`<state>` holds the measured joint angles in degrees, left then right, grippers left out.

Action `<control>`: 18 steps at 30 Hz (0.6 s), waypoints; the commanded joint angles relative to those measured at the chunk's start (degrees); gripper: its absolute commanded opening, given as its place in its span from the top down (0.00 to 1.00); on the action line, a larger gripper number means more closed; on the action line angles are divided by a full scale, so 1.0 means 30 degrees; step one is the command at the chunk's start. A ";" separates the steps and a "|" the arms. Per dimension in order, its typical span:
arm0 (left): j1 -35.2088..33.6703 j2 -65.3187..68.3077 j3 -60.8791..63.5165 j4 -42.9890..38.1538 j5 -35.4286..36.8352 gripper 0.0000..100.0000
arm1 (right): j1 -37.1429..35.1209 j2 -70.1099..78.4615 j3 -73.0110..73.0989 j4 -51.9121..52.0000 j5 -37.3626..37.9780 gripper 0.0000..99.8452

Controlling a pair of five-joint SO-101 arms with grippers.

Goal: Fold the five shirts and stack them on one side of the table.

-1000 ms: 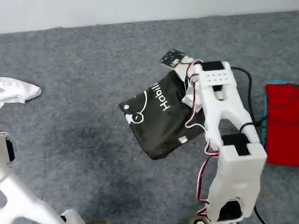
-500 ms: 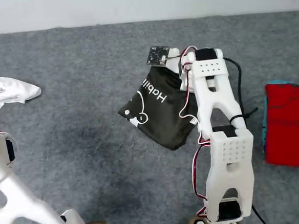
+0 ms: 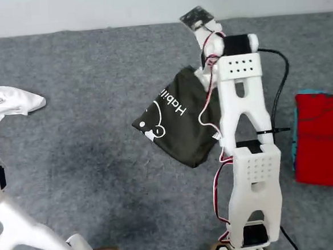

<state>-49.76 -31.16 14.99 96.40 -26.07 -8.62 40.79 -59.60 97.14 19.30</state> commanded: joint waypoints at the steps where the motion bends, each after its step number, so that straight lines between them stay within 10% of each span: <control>1: -0.0176 -0.0703 -0.0190 -0.0293 -0.0205 0.97 | -0.0952 -0.0190 -0.1231 0.1978 -0.5861 0.73; 10: -0.0147 -0.1260 -0.0190 -0.0264 -0.0205 0.97 | -0.2007 -0.1011 0.1143 0.1949 -1.3158 0.72; 18: -0.0117 -0.2432 -0.0073 -0.0410 -0.0234 0.97 | -0.3912 -0.3443 0.5949 0.1538 -1.7670 0.52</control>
<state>-49.93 -36.97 14.99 96.40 -26.24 -19.16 35.25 -43.78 100.48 -29.58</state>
